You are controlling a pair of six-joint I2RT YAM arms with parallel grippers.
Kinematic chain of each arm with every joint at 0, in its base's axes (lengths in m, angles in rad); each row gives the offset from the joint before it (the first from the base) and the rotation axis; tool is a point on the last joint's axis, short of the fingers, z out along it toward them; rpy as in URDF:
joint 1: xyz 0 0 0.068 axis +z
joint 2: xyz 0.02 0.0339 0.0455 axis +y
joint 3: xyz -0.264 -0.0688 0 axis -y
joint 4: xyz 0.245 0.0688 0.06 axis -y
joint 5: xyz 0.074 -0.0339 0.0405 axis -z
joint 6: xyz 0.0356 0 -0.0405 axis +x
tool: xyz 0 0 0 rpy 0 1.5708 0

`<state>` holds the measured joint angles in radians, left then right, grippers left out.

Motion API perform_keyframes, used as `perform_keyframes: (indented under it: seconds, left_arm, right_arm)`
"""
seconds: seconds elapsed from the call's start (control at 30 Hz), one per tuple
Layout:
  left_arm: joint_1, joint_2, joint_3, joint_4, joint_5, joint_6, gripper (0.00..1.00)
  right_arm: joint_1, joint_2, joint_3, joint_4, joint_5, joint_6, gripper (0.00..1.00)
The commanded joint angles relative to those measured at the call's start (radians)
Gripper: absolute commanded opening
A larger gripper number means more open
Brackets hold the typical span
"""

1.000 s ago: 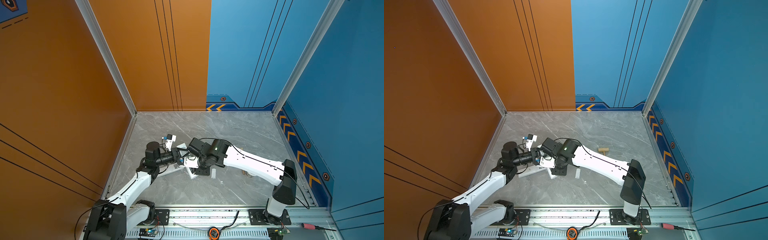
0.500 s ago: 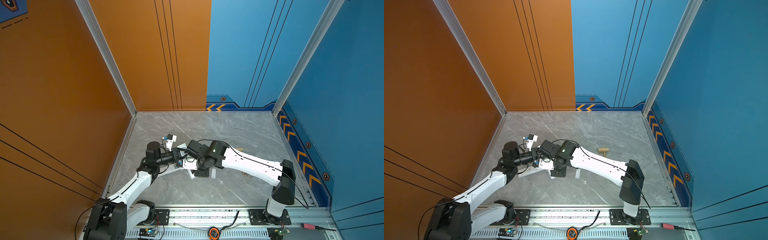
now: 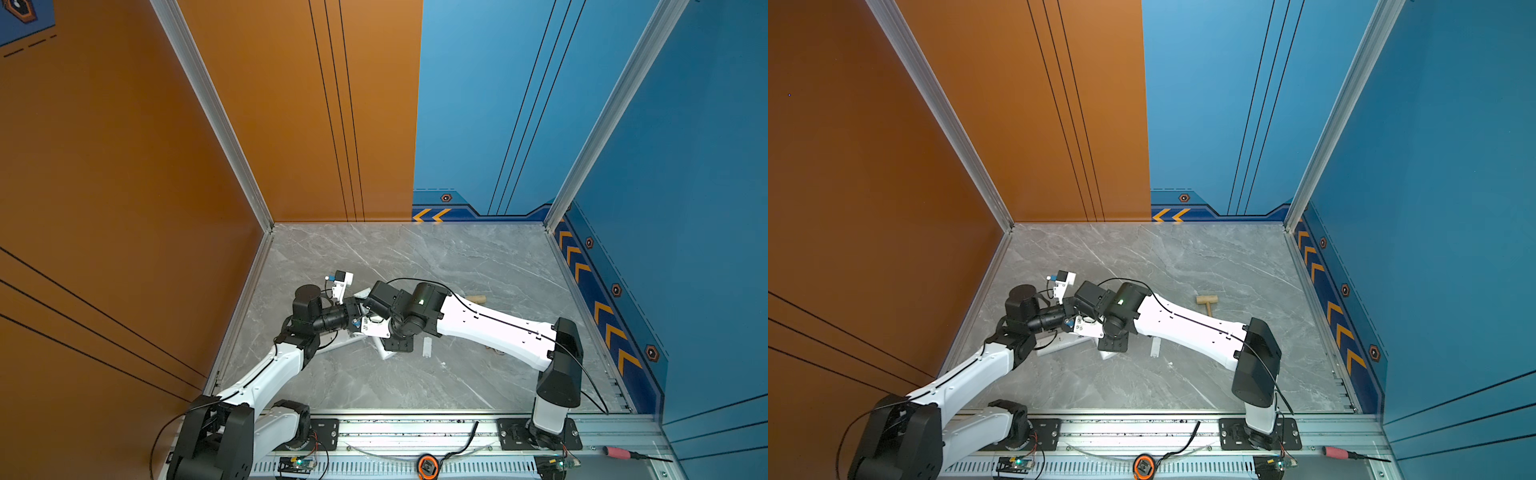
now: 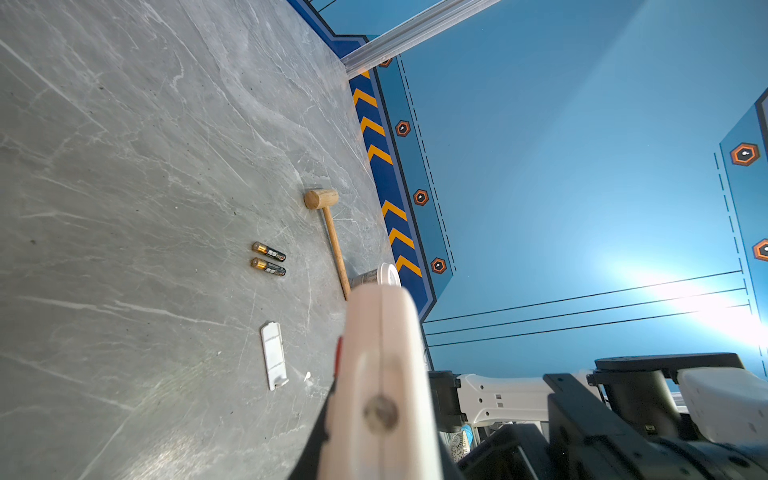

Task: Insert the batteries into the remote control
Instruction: 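Push the batteries flat into the compartment with the right gripper fingertips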

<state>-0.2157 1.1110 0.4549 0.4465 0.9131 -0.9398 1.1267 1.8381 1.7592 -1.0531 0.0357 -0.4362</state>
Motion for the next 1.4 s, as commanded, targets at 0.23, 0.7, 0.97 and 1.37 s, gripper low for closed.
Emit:
perform_keyframes:
  seconds: [0.23,0.7,0.97,1.37]
  left_arm:
    - [-0.01,0.009,-0.005,0.082,0.06,-0.046,0.0]
    - [0.0,0.016,-0.011,0.126,0.072,-0.074,0.0]
    - [0.003,0.018,-0.012,0.132,0.073,-0.078,0.0]
    - [0.013,0.016,-0.018,0.141,0.069,-0.084,0.0]
  right_arm:
    - [0.014,-0.012,-0.044,0.061,0.052,0.013,0.07]
    - [0.037,-0.044,-0.129,0.059,0.014,0.032,0.07]
    - [0.034,-0.017,-0.123,0.065,0.008,0.059,0.06]
    - [0.054,0.046,-0.132,0.083,0.148,0.173,0.04]
